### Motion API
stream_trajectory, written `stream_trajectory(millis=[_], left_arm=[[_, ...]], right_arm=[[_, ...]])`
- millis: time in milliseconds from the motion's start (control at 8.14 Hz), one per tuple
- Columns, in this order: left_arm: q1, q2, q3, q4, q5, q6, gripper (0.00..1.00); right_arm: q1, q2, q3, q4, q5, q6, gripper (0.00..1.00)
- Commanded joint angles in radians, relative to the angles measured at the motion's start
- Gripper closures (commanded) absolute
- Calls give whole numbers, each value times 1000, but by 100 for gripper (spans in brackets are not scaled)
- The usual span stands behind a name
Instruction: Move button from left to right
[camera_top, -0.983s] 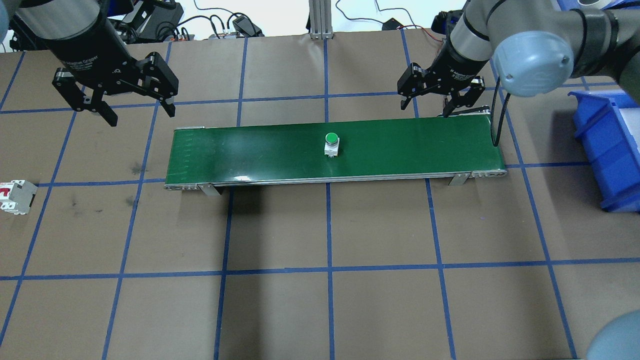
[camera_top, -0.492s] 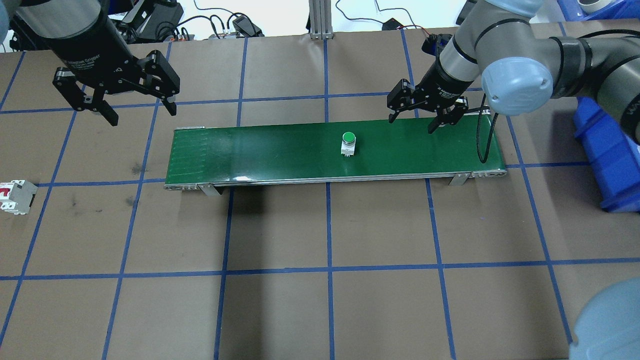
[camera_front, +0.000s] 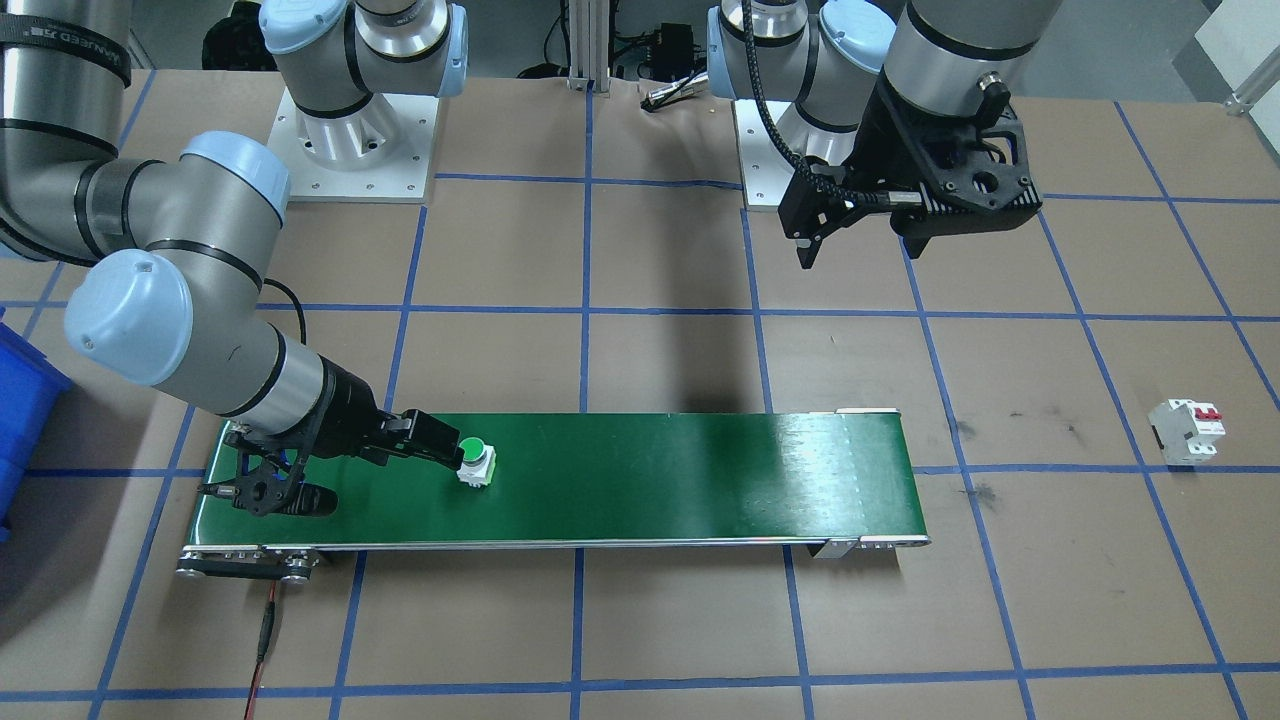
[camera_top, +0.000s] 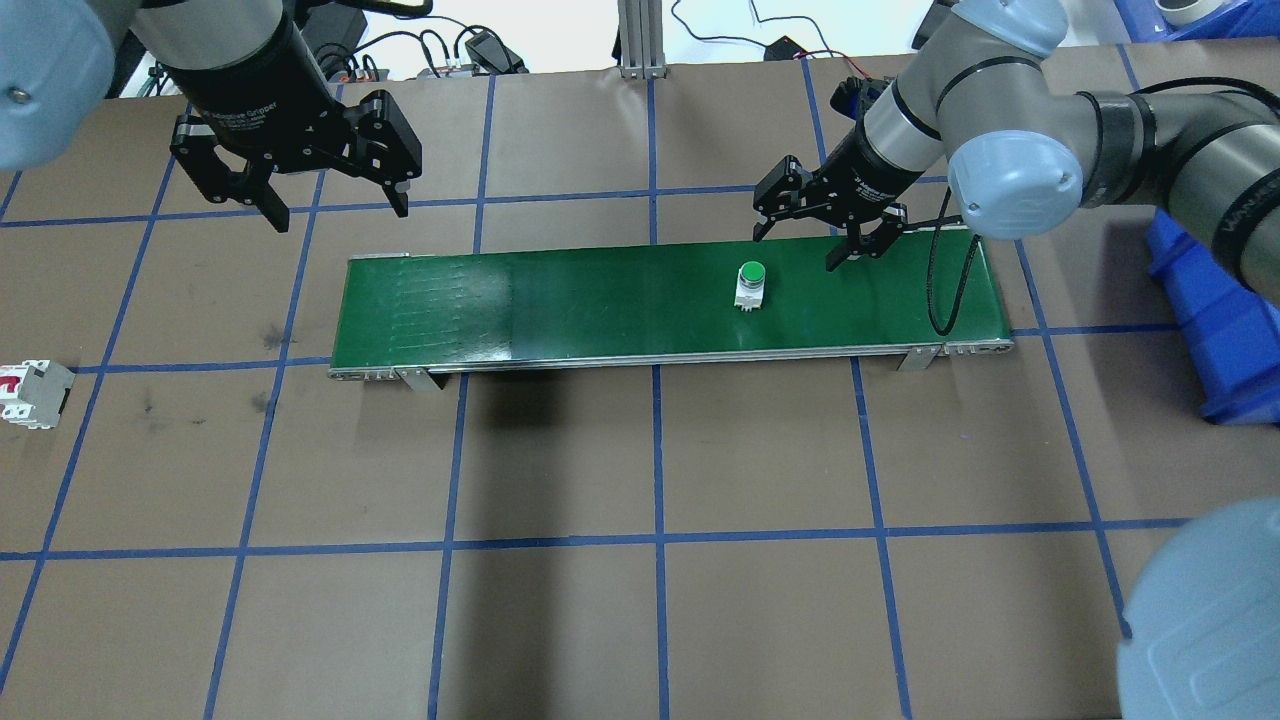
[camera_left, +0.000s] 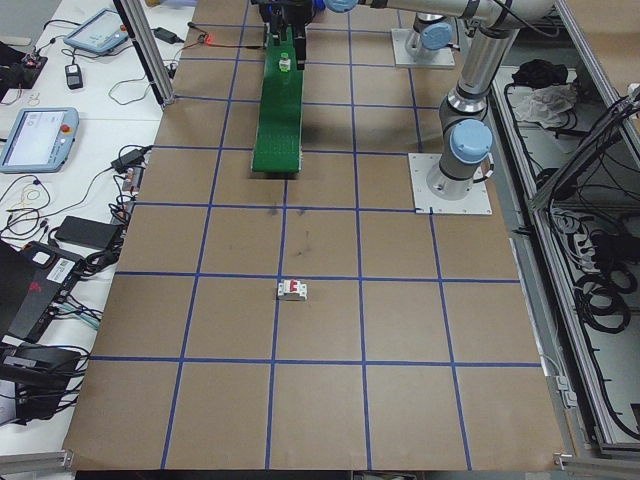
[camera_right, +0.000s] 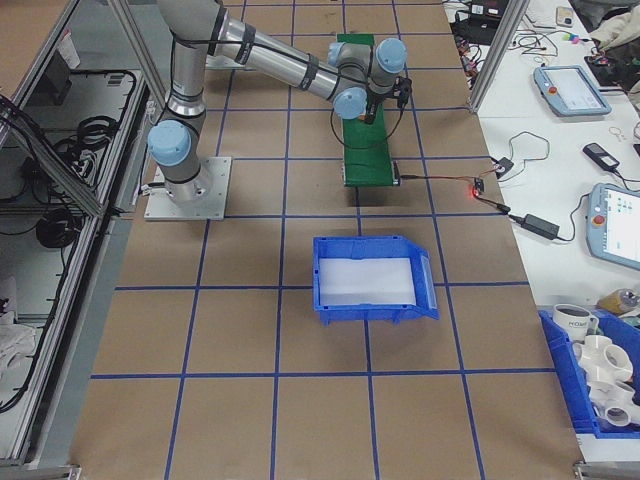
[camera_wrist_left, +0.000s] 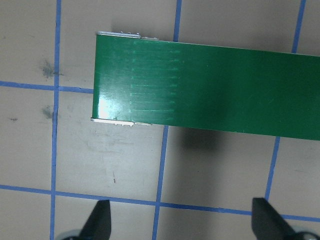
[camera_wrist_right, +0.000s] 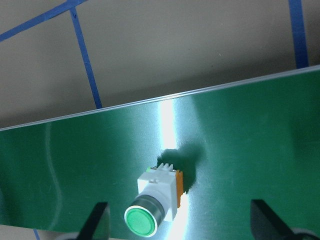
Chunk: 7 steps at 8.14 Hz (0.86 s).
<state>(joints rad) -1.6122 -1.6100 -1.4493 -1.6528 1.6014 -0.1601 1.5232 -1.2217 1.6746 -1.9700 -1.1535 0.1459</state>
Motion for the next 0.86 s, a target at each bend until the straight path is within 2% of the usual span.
stream_trajectory(millis=[0, 246, 369, 737], left_arm=[[-2, 21, 3, 2, 12, 2, 0], [-3, 28, 3, -4, 11, 2, 0], [-14, 35, 1, -5, 8, -1, 0], [-12, 45, -3, -5, 6, 2, 0]], right_arm=[[0, 21, 2, -1, -14, 4, 0], [0, 30, 2, 0, -35, 3, 0], [0, 43, 2, 0, -96, 1, 0], [0, 50, 7, 7, -167, 1, 3]])
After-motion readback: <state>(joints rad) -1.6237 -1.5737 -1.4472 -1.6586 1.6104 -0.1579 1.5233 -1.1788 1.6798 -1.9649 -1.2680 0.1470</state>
